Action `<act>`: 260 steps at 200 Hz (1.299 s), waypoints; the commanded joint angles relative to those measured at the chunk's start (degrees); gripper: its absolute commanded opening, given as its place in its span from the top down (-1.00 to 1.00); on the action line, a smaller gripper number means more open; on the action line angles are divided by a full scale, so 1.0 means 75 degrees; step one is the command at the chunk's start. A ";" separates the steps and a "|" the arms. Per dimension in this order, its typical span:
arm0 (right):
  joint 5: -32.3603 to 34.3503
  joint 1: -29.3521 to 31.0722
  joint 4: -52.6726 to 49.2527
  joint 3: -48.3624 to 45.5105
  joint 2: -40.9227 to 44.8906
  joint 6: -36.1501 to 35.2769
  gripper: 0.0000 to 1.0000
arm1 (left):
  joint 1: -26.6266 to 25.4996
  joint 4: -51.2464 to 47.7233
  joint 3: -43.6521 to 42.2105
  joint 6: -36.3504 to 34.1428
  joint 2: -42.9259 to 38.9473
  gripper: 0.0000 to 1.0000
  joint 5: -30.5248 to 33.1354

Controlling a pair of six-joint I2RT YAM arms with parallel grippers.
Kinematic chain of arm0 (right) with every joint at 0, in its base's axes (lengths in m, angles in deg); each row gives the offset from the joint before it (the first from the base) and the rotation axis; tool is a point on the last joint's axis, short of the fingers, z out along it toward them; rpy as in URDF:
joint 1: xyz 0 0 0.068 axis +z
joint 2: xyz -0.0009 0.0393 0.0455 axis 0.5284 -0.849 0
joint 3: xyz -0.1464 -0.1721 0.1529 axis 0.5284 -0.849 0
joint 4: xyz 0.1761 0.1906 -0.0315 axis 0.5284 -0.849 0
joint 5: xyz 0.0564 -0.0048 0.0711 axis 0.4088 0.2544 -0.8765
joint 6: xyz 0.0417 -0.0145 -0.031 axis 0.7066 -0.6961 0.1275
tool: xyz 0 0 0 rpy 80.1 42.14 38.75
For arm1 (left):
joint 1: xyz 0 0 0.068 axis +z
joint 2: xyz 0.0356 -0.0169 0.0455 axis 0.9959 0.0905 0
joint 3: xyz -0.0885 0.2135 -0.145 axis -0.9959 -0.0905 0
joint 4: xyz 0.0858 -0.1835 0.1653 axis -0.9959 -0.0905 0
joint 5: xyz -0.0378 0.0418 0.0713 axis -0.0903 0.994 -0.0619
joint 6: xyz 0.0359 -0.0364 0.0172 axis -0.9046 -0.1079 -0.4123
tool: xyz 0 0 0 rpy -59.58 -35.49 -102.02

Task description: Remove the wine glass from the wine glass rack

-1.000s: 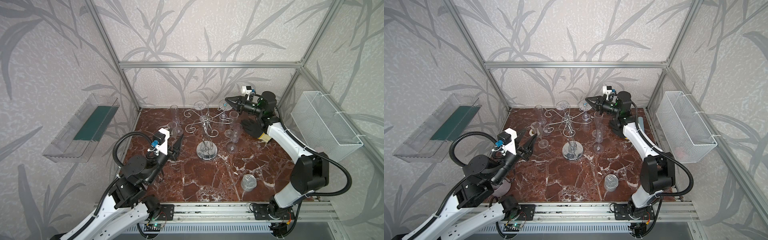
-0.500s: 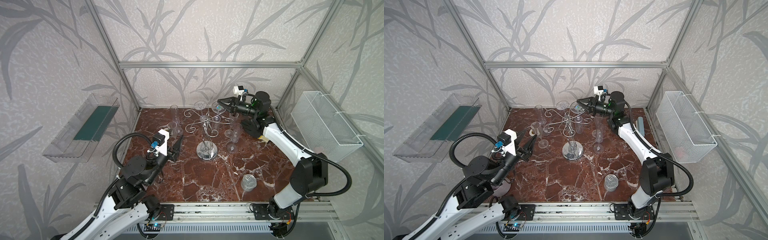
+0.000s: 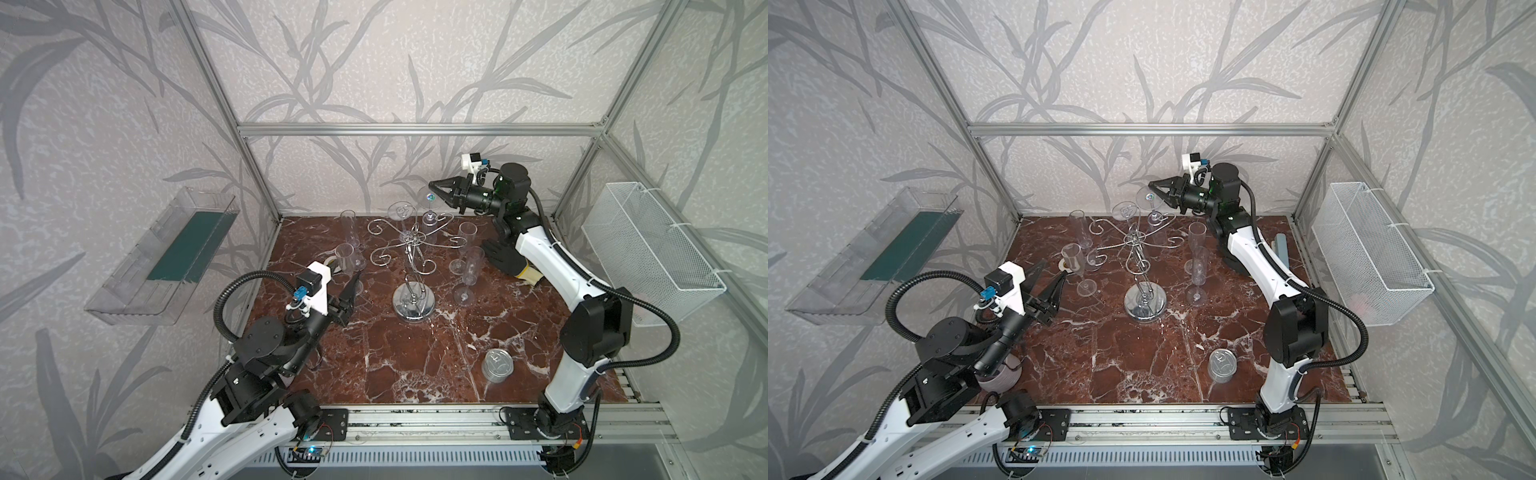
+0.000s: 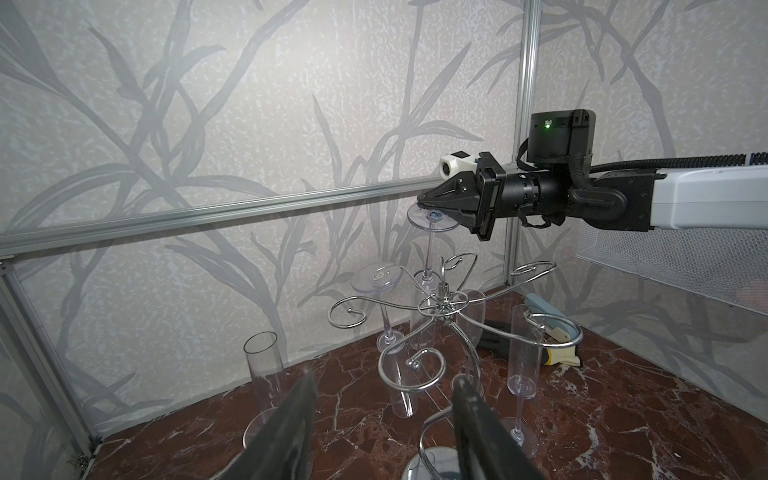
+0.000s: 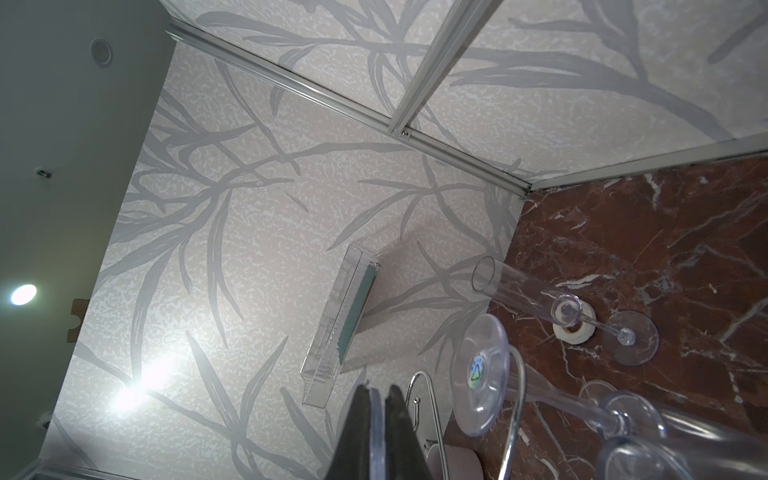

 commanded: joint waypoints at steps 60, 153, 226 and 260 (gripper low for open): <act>0.0659 -0.0129 -0.0883 0.1385 0.0419 -0.2796 1.00 | 0.0005 -0.0151 0.0055 0.0202 0.0060 -0.14 -0.0016; 0.1913 0.0280 -0.0768 -0.0820 0.3127 -0.6989 1.00 | 0.0078 -0.1279 0.2178 0.1188 0.1867 -0.29 -0.1946; 0.2826 0.1820 -0.0672 -0.2852 0.5070 -1.1591 1.00 | 0.0368 -0.1185 0.3346 0.2247 0.2542 -0.36 -0.3481; 0.3267 0.2445 -0.0737 -0.3497 0.5614 -1.2838 1.00 | 0.0415 -0.0968 0.3509 0.2519 0.2753 -0.36 -0.4002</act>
